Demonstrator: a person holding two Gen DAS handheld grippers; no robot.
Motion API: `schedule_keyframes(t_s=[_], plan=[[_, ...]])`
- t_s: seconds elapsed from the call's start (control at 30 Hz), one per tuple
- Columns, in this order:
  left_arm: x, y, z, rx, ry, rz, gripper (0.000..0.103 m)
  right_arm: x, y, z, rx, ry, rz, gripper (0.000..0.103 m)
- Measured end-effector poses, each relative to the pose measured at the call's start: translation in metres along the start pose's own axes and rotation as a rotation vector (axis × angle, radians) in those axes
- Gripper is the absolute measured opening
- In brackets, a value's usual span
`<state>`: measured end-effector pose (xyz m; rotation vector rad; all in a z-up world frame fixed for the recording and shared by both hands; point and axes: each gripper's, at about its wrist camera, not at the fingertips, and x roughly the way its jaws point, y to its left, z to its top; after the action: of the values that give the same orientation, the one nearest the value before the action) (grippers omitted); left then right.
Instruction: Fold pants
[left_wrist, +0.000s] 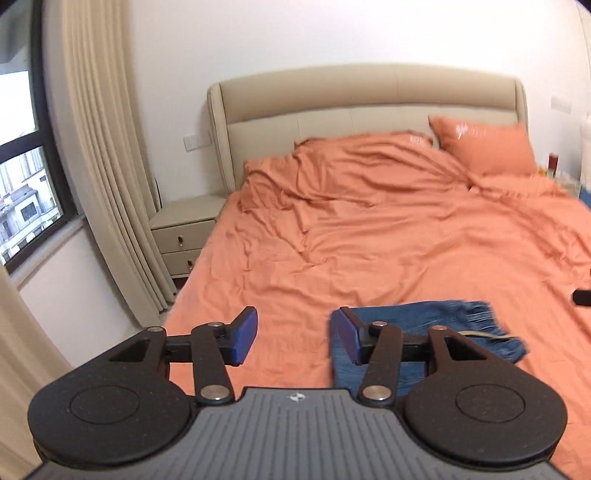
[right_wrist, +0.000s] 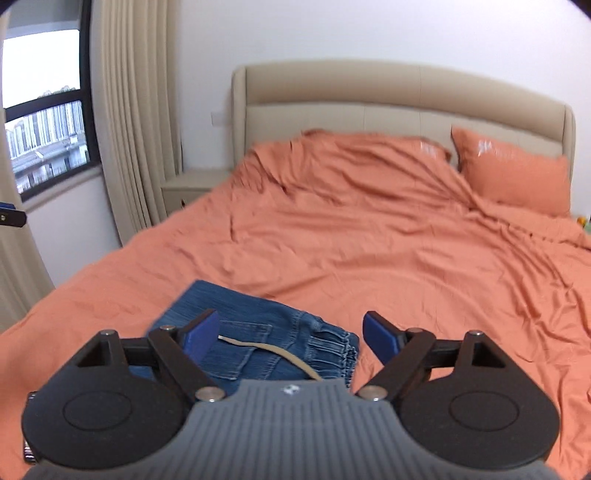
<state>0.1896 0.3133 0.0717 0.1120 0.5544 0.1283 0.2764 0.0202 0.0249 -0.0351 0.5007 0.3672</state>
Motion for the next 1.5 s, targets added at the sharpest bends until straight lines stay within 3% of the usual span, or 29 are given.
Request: schedule_keyframes(t_s=[0.1,0.13,0.2,0.23,0.33,0.4,0.63,0.87,1.5], plan=[[-0.028,-0.019,-0.023,-0.07,-0.08,0.006,0.064,-0.035,0.018,-0.02,-0.024,-0.053,-0.022,0.081],[-0.036,-0.027,-0.031,-0.088,-0.113,0.02,0.07,-0.046,0.023,-0.027,-0.036,-0.067,-0.031,0.081],[-0.047,-0.04,-0.043,-0.1,-0.155,0.027,0.093,-0.065,0.033,-0.045,-0.041,-0.087,-0.056,0.081],[-0.05,-0.047,-0.05,-0.105,-0.175,0.032,0.095,-0.072,0.036,-0.053,-0.034,-0.091,-0.063,0.081],[-0.051,-0.067,-0.07,-0.119,-0.191,0.111,0.097,-0.086,0.045,-0.077,0.001,-0.083,-0.08,0.082],[-0.049,-0.077,-0.082,-0.119,-0.173,0.126,0.097,-0.091,0.049,-0.091,0.033,-0.073,-0.089,0.082],[-0.02,-0.103,-0.114,-0.137,0.002,0.041,0.098,-0.07,0.071,-0.131,0.042,0.014,-0.091,0.081],[0.006,-0.12,-0.135,-0.131,0.141,0.013,0.098,-0.04,0.074,-0.141,0.121,0.058,-0.087,0.081],[0.01,-0.126,-0.136,-0.119,0.154,0.012,0.098,-0.036,0.068,-0.137,0.095,0.031,-0.117,0.081]])
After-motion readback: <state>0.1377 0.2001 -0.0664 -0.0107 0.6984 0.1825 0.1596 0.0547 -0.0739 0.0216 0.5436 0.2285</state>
